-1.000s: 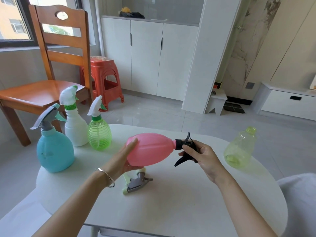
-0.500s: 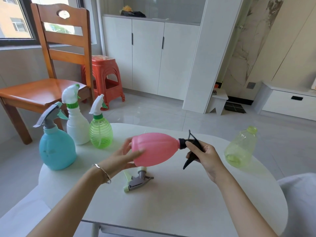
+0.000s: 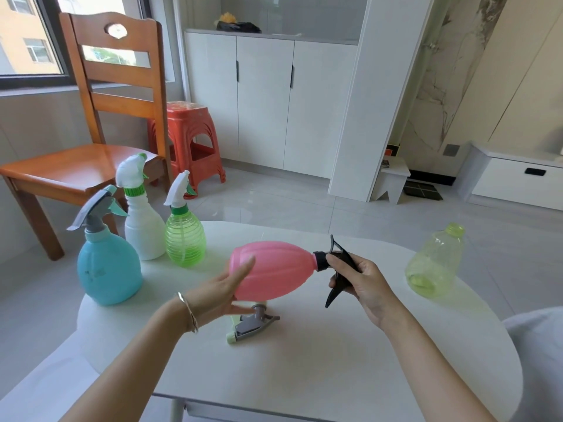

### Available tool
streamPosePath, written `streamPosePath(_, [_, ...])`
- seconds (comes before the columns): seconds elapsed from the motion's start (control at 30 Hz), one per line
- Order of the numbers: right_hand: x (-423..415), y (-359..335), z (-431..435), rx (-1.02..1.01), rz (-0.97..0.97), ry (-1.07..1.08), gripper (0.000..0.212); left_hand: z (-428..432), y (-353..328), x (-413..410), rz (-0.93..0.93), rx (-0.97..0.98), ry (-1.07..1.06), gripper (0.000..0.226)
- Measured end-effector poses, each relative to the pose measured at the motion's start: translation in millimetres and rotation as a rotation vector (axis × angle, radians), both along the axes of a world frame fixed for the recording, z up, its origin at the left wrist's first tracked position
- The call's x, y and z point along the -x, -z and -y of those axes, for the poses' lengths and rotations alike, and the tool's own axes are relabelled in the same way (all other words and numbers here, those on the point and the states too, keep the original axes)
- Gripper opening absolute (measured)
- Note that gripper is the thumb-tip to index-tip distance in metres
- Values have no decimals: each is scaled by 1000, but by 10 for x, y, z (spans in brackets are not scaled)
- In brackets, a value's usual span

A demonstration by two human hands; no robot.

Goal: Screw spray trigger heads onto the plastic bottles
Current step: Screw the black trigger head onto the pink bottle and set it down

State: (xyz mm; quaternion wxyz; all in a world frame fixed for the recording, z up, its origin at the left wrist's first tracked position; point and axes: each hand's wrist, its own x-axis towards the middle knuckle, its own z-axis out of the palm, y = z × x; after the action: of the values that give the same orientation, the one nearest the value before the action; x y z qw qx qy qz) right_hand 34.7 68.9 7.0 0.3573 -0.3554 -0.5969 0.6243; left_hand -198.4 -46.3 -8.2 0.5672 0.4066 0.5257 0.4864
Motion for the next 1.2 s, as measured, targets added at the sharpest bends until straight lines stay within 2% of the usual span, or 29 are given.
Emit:
streamPosePath(0.07, [14,10,4,-8,15,18,10,6,19,-15,-18,51,-6,71])
streamPosePath(0.1, [12,9,0,0,21,35,10,-1,36,-7,-27,12,-35,65])
streamPosePath(0.13, [7,8,-5,20,19,51,11,2,16,3,-26,-56,-60,67])
streamPosePath(0.2, [3,3,-16,65,8,57,17,-4,13,44,-4,-166,-47,96])
streamPosePath(0.23, [7,1,-12,78,3,45,18,-10,13,54,49,-164,-20,102])
streamPosePath(0.27, [16,3,-3,83,-6,29,20,-6,6,53,126,-118,3,98])
streamPosePath(0.33, [36,9,18,72,-19,9,27,11,-40,7,213,40,-5,71])
streamPosePath(0.4, [38,9,20,52,-17,11,35,8,-29,-7,100,90,-10,63])
streamPosePath(0.5, [5,-4,-10,76,-31,33,32,-10,-29,5,-10,-129,-90,83])
streamPosePath(0.57, [6,-1,-15,108,-55,26,28,-4,-40,40,18,-196,-58,89])
streamPosePath(0.63, [30,17,3,110,-62,3,28,25,-67,8,91,-66,3,77])
streamPosePath(0.7, [53,32,15,89,-44,-4,34,38,-68,-43,47,81,-3,71])
streamPosePath(0.73, [53,35,13,86,-27,7,35,31,-42,-45,-6,84,-20,68])
streamPosePath(0.8, [41,37,0,113,-7,35,31,24,-33,-29,-119,-56,-99,65])
streamPosePath(0.9, [45,45,-1,170,-13,41,24,30,-58,28,-209,-231,-133,95])
streamPosePath(0.97, [63,49,9,177,-49,40,29,-1,-35,23,-92,-195,-159,108])
streamPosePath(1.03, [85,43,31,148,-67,22,33,-12,-41,-13,86,13,-163,92])
streamPosePath(1.1, [102,54,40,115,-58,-2,33,7,-63,-43,78,161,-132,75])
streamPosePath(1.13, [99,59,36,115,-53,1,30,5,-51,-41,29,154,-142,69])
streamPosePath(1.2, [87,60,23,151,-47,27,26,9,-37,-15,-25,-6,-184,68])
